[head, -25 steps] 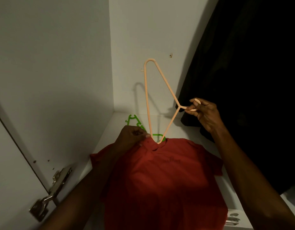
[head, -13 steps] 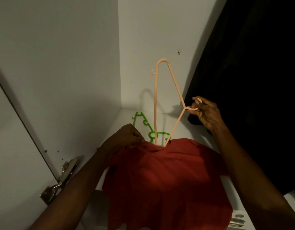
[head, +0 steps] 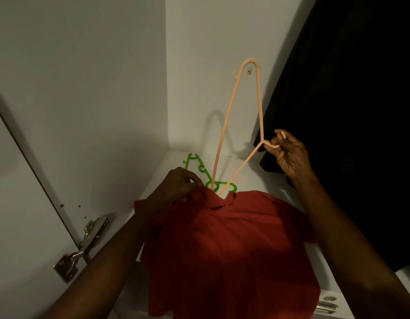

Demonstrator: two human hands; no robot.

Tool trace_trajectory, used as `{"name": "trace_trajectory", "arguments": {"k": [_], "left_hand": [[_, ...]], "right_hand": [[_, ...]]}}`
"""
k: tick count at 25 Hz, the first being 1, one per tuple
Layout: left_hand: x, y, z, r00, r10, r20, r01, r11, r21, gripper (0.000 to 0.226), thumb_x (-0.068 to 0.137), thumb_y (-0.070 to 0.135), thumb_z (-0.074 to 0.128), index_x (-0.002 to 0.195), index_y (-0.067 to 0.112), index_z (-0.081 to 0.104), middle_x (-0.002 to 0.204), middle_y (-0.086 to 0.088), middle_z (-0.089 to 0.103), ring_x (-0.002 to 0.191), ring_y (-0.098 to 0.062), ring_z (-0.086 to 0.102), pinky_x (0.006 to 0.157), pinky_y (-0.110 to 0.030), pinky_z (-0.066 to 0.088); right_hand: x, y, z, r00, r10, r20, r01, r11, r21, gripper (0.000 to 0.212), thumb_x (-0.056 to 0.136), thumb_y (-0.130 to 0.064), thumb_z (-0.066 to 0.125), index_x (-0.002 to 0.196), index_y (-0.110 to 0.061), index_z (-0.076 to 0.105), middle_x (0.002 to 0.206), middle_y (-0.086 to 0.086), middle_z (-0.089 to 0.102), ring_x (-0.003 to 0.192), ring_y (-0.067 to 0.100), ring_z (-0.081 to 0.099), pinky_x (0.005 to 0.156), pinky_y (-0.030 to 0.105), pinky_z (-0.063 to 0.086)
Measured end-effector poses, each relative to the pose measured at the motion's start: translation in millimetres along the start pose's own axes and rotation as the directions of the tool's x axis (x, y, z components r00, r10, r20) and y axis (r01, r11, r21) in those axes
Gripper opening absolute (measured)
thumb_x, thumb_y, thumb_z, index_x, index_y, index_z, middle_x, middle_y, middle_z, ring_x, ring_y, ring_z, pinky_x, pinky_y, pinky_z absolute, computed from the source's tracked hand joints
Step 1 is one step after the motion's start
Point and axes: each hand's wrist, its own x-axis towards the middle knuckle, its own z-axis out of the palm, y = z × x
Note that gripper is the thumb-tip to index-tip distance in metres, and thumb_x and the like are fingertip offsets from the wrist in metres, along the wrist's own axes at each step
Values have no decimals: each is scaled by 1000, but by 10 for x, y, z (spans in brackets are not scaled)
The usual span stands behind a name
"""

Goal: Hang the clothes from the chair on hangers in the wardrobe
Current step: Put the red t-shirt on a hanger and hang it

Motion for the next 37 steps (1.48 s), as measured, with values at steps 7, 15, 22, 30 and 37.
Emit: {"name": "trace_trajectory", "arguments": {"k": [7, 15, 22, 30, 37], "left_hand": [[60, -36, 32, 982, -101, -159, 112, 992, 62, 12, 92, 23, 70, 93, 15, 79, 66, -3, 73, 47, -22, 69, 47, -25, 51], [26, -12, 42, 974, -140, -179, 140, 990, -13, 9, 90, 22, 72, 89, 16, 79, 67, -4, 73, 49, -23, 69, 47, -27, 51], [-2, 137, -2, 968, -156, -195, 115, 972, -207, 6, 89, 21, 75, 88, 18, 80, 67, -9, 73, 46, -16, 60, 44, -24, 45], [-33, 302, -82, 983, -106, -148, 38, 914, -403, 12, 92, 20, 71, 89, 16, 82, 54, -11, 54, 40, -14, 41, 45, -24, 32], [96, 658, -251, 987, -102, -127, 19, 847, -531, 15, 89, 18, 73, 91, 4, 80, 52, -5, 52, 42, -13, 41, 44, -23, 35]], "right_hand": [[-11, 4, 46, 1000, -18, 9, 17, 999, 42, 16, 104, -2, 49, 109, -4, 64, 72, 3, 66, 75, 14, 71, 78, 35, 63], [-15, -25, 4, 1000, -15, -17, 16, 998, 58, 16, 104, -1, 48, 109, -4, 64, 72, 3, 66, 75, 14, 71, 80, 35, 63], [-93, 196, -1, 996, 84, 38, -81, 994, -70, 15, 97, -4, 58, 108, 0, 67, 72, 7, 67, 74, 17, 71, 80, 40, 64], [-50, -177, 9, 984, 143, 102, -94, 921, -377, 16, 97, 0, 59, 108, 2, 71, 71, 9, 70, 72, 24, 73, 71, 42, 65], [-19, -629, 79, 955, 210, 208, -43, 796, -604, 34, 81, -10, 73, 110, 8, 72, 76, 23, 69, 74, 34, 73, 67, 48, 65]]}}
